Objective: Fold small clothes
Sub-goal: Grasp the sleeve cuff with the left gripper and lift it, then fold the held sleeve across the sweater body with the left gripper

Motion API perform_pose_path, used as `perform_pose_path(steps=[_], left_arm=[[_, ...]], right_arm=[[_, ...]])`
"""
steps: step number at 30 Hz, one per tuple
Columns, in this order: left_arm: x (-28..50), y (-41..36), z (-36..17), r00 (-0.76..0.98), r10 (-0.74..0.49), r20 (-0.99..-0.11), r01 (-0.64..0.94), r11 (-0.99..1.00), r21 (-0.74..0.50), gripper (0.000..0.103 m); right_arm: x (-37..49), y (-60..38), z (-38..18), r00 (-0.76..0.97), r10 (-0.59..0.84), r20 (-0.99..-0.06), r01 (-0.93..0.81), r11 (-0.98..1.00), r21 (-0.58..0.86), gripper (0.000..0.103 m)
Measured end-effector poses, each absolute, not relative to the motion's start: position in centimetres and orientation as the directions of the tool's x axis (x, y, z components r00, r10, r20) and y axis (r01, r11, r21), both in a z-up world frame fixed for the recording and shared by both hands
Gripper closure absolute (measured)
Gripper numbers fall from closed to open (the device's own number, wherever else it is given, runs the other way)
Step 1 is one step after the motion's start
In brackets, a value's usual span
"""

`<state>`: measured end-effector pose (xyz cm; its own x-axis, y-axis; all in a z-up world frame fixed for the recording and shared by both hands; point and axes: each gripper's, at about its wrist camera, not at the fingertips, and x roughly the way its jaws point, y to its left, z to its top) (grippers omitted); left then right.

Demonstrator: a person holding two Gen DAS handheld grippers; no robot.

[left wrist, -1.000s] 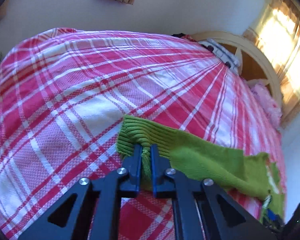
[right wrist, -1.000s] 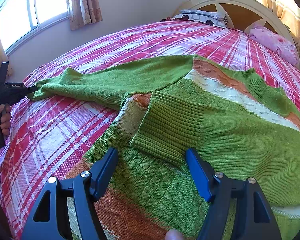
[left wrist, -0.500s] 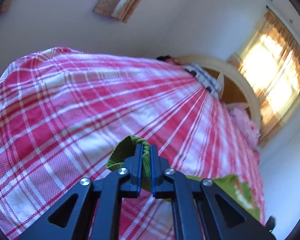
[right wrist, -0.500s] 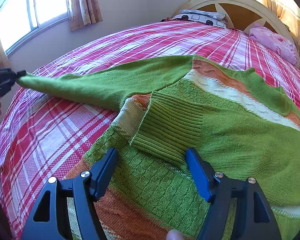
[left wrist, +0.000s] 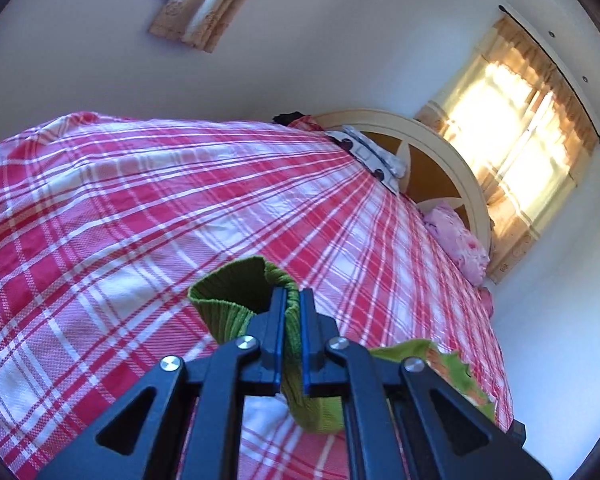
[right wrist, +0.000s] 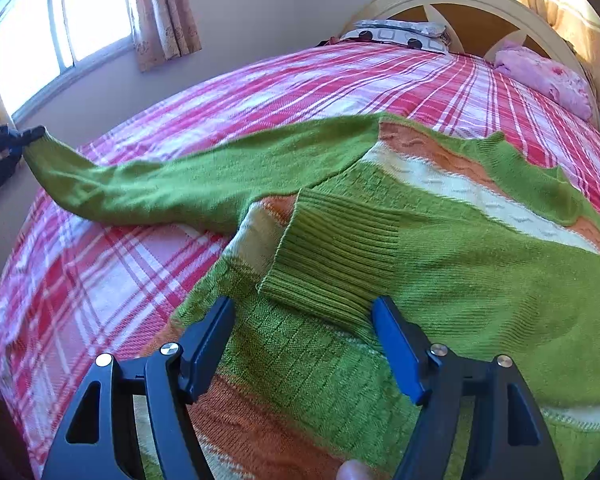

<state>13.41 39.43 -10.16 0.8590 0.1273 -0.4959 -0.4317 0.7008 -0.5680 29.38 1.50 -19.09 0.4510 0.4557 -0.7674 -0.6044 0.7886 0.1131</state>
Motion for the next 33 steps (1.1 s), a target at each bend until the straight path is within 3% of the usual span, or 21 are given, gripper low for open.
perform_pose_path(steps=[16, 33], left_arm=[[18.4, 28.5, -0.5, 0.942, -0.004, -0.336, -0.202, 0.793, -0.575, 0.097], [26.3, 14.9, 4.8, 0.937, -0.161, -0.309, -0.016, 0.867, -0.499, 0.097]], right_arm=[[26.5, -10.4, -11.8, 0.592, 0.456, -0.664, -0.488, 0.859, 0.155, 0.031], [19.6, -20.7, -10.6, 0.616, 0.474, -0.629, -0.451, 0.867, 0.212, 0.03]])
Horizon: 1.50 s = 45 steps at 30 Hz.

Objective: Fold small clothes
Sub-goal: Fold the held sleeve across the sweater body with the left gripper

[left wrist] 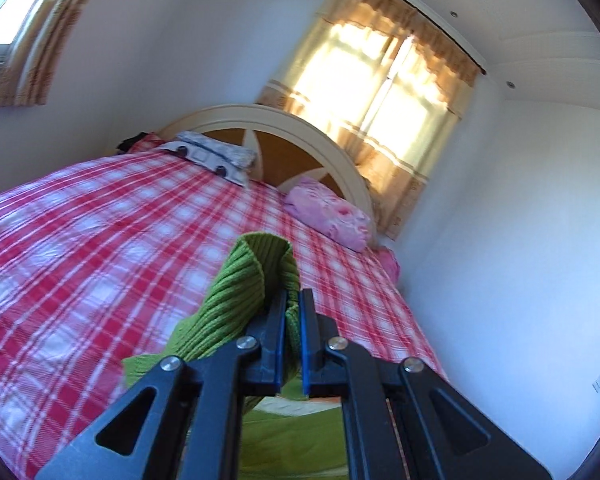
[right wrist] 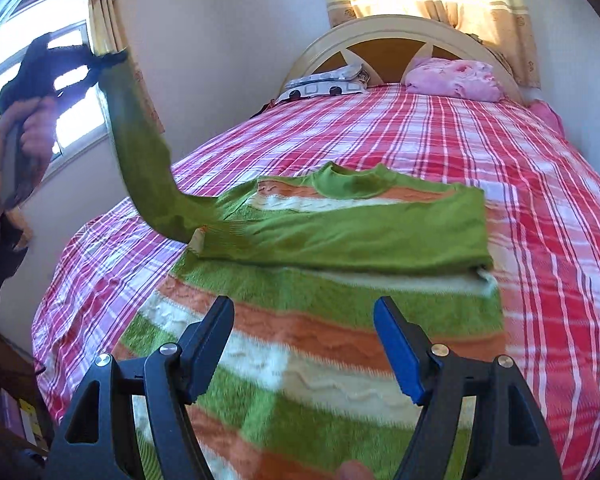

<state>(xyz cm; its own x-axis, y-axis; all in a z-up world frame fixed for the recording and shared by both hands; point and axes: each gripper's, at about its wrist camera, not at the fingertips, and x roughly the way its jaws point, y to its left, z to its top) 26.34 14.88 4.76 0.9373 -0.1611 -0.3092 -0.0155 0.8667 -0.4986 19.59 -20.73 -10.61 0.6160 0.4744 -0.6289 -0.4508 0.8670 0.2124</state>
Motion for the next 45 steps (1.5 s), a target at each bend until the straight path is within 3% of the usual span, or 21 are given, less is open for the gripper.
perform_pose_path(steps=[9, 17, 26, 28, 30, 32, 36, 39, 45], left_arm=[[31.0, 6.3, 5.9, 0.914, -0.24, -0.327, 0.064, 0.881, -0.468, 0.097], [35.7, -2.0, 0.3, 0.857, -0.277, -0.433, 0.077, 0.902, -0.425, 0.097], [39.4, -11.9, -8.5, 0.761, -0.23, -0.606, 0.088, 0.963, -0.255, 0.094], [39.7, -12.9, -9.5, 0.739, -0.209, -0.64, 0.088, 0.972, -0.217, 0.085], [39.3, -13.4, -10.0, 0.715, -0.201, -0.669, 0.114, 0.978, -0.172, 0.057], [38.1, -13.0, -9.4, 0.738, -0.186, -0.649, 0.128, 0.982, -0.136, 0.036], [35.0, -10.1, -8.0, 0.794, -0.149, -0.59, 0.15, 0.987, -0.048, 0.022], [32.5, -5.6, -8.5, 0.825, -0.03, -0.564, 0.084, 0.994, 0.07, 0.012], [30.0, 4.9, -12.1, 0.772, 0.183, -0.609, -0.103, 0.981, 0.164, 0.01]], right_arm=[[18.1, -23.8, -11.5, 0.617, 0.495, -0.613, -0.432, 0.863, 0.262, 0.03], [17.6, -25.4, -13.4, 0.584, 0.52, -0.624, -0.425, 0.85, 0.311, 0.03], [17.8, -24.7, -15.8, 0.533, 0.536, -0.655, -0.435, 0.837, 0.331, 0.03], [17.7, -24.6, -16.3, 0.526, 0.533, -0.662, -0.433, 0.838, 0.331, 0.03], [17.7, -24.6, -16.7, 0.52, 0.535, -0.666, -0.434, 0.837, 0.334, 0.03], [17.5, -24.4, -17.0, 0.516, 0.533, -0.671, -0.437, 0.837, 0.328, 0.03], [17.6, -24.4, -17.6, 0.507, 0.532, -0.679, -0.435, 0.837, 0.331, 0.03], [17.6, -24.6, -17.6, 0.508, 0.538, -0.673, -0.434, 0.834, 0.339, 0.03], [18.0, -24.7, -17.0, 0.498, 0.533, -0.684, -0.425, 0.837, 0.343, 0.03]])
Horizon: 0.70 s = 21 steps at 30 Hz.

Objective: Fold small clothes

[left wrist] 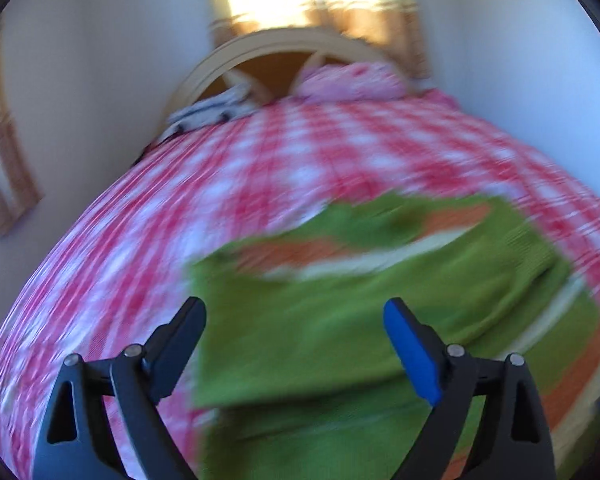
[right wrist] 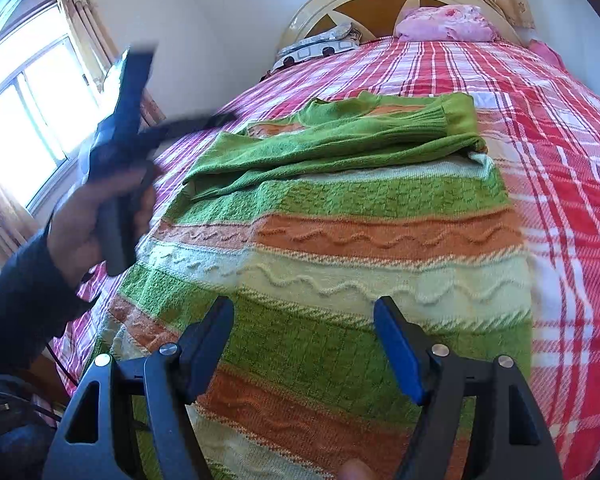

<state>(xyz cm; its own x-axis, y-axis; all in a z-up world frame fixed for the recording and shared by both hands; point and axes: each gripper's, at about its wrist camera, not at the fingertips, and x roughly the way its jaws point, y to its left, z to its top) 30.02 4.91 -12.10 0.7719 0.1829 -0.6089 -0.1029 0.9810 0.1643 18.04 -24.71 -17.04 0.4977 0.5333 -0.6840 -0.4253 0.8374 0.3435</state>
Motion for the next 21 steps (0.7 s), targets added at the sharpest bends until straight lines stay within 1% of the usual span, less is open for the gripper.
perform_pose_path(steps=[2, 4, 6, 8, 10, 11, 14, 18, 20, 21], left_arm=[[29.6, 7.5, -13.1, 0.751, 0.213, -0.626, -0.149, 0.977, 0.154, 0.01], [29.3, 10.0, -14.4, 0.718, 0.247, -0.651, -0.215, 0.968, 0.131, 0.01], [28.8, 11.7, -15.6, 0.702, 0.257, -0.665, -0.272, 0.959, 0.084, 0.01], [28.5, 12.1, -16.4, 0.696, 0.235, -0.679, -0.288, 0.957, 0.036, 0.01], [28.1, 12.2, -16.7, 0.704, 0.212, -0.678, -0.287, 0.958, 0.003, 0.01], [27.9, 12.2, -16.7, 0.707, 0.213, -0.674, -0.288, 0.958, 0.0, 0.009], [27.4, 12.5, -16.8, 0.723, 0.196, -0.663, -0.284, 0.958, -0.027, 0.006], [27.6, 13.2, -17.6, 0.711, 0.164, -0.683, -0.282, 0.957, -0.064, 0.005], [27.8, 13.8, -17.9, 0.705, 0.143, -0.695, -0.281, 0.955, -0.089, 0.002], [27.8, 14.0, -18.1, 0.7, 0.138, -0.701, -0.287, 0.953, -0.099, 0.002]], right_arm=[[18.8, -25.1, -15.9, 0.511, 0.534, -0.674, -0.417, 0.839, 0.349, 0.03], [20.3, -25.8, -14.3, 0.524, 0.553, -0.647, -0.4, 0.831, 0.386, 0.03], [22.3, -26.4, -12.7, 0.548, 0.547, -0.632, -0.374, 0.837, 0.4, 0.03], [24.9, -26.8, -11.6, 0.571, 0.513, -0.641, -0.33, 0.858, 0.393, 0.033], [27.7, -26.8, -10.9, 0.597, 0.459, -0.658, -0.293, 0.888, 0.353, 0.04], [29.0, -26.7, -10.8, 0.605, 0.429, -0.67, -0.271, 0.903, 0.333, 0.042], [32.8, -26.3, -12.0, 0.594, 0.363, -0.717, -0.215, 0.931, 0.294, 0.042], [36.2, -25.6, -15.3, 0.541, 0.302, -0.785, -0.161, 0.953, 0.256, 0.042], [36.9, -25.3, -16.6, 0.523, 0.276, -0.806, -0.144, 0.961, 0.235, 0.045], [37.1, -25.2, -17.0, 0.519, 0.265, -0.813, -0.143, 0.964, 0.223, 0.05]])
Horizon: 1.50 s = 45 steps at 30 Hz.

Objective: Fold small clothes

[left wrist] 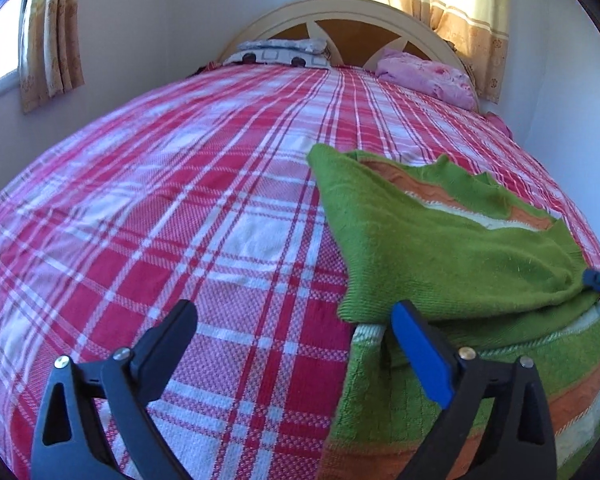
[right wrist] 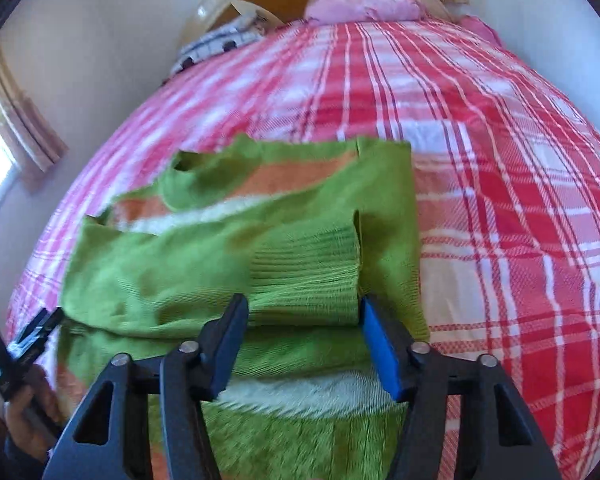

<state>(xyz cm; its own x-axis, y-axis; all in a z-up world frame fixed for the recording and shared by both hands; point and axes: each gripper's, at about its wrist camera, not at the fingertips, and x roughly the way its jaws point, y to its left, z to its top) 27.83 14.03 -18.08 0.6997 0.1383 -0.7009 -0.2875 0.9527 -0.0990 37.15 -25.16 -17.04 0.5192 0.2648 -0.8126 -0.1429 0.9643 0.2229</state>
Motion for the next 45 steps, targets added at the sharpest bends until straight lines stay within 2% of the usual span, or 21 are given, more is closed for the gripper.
perform_pose_path(steps=[2, 3, 4, 8, 11, 15, 20, 21, 22, 24, 28, 32, 34, 35, 40, 45], left_arm=[[27.9, 14.4, -18.4, 0.69, 0.128, -0.712, -0.295, 0.949, -0.115, 0.001], [27.9, 14.4, -18.4, 0.687, 0.121, -0.716, -0.292, 0.949, -0.121, 0.0], [27.9, 14.4, -18.5, 0.686, 0.116, -0.718, -0.291, 0.949, -0.124, 0.0], [27.9, 14.7, -18.8, 0.683, 0.091, -0.725, -0.282, 0.948, -0.147, 0.0], [28.2, 14.7, -19.0, 0.671, 0.066, -0.739, -0.271, 0.949, -0.161, 0.0], [28.2, 14.5, -19.1, 0.663, 0.073, -0.745, -0.268, 0.952, -0.145, 0.0], [27.4, 15.0, -18.3, 0.697, 0.07, -0.714, -0.276, 0.945, -0.176, 0.0], [26.8, 15.5, -17.9, 0.714, 0.065, -0.697, -0.286, 0.936, -0.205, 0.0], [26.5, 15.7, -17.5, 0.729, 0.064, -0.682, -0.289, 0.931, -0.222, 0.0], [25.8, 15.9, -16.5, 0.767, 0.072, -0.638, -0.288, 0.927, -0.241, 0.0], [27.5, 15.4, -15.1, 0.774, 0.103, -0.625, -0.288, 0.936, -0.202, 0.0], [30.5, 14.1, -16.4, 0.714, 0.123, -0.689, -0.273, 0.955, -0.113, 0.0], [32.0, 13.4, -18.3, 0.638, 0.158, -0.754, -0.27, 0.963, -0.026, 0.0], [32.3, 13.5, -18.8, 0.615, 0.132, -0.777, -0.254, 0.966, -0.036, 0.0], [31.8, 14.1, -19.1, 0.622, 0.102, -0.777, -0.244, 0.967, -0.069, 0.0], [31.1, 13.2, -18.7, 0.634, 0.148, -0.759, -0.252, 0.967, -0.022, 0.0]], right_arm=[[37.2, -24.6, -17.5, 0.526, 0.217, -0.822, -0.152, 0.975, 0.161, 0.064], [37.1, -24.5, -17.5, 0.533, 0.196, -0.823, -0.158, 0.979, 0.13, 0.081], [37.0, -24.5, -17.4, 0.537, 0.196, -0.82, -0.166, 0.978, 0.125, 0.088], [35.6, -24.0, -15.4, 0.61, 0.166, -0.774, -0.198, 0.979, 0.053, 0.095], [34.8, -24.2, -14.4, 0.643, 0.132, -0.755, -0.178, 0.984, 0.02, 0.095], [35.5, -25.1, -16.5, 0.602, 0.061, -0.796, -0.113, 0.994, -0.009, 0.095], [35.0, -25.7, -16.9, 0.596, 0.074, -0.8, -0.102, 0.995, 0.016, 0.093], [34.9, -25.6, -16.6, 0.597, 0.078, -0.798, -0.109, 0.994, 0.016, 0.087], [34.6, -25.5, -16.1, 0.605, 0.065, -0.793, -0.11, 0.994, -0.003, 0.075], [34.0, -24.9, -14.8, 0.647, 0.059, -0.76, -0.13, 0.991, -0.033, 0.059], [34.5, -22.9, -13.4, 0.675, 0.141, -0.724, -0.222, 0.975, -0.017, 0.059], [36.4, -21.1, -14.8, 0.61, 0.234, -0.757, -0.29, 0.955, 0.062, 0.059], [37.5, -20.7, -16.5, 0.569, 0.204, -0.796, -0.277, 0.96, 0.048, 0.059], [37.9, -20.9, -17.6, 0.557, 0.157, -0.816, -0.258, 0.966, 0.01, 0.059], [37.5, -22.6, -17.9, 0.567, 0.126, -0.814, -0.239, 0.971, -0.015, 0.059], [36.8, -22.9, -17.9, 0.586, 0.092, -0.805, -0.254, 0.964, -0.075, 0.057]])
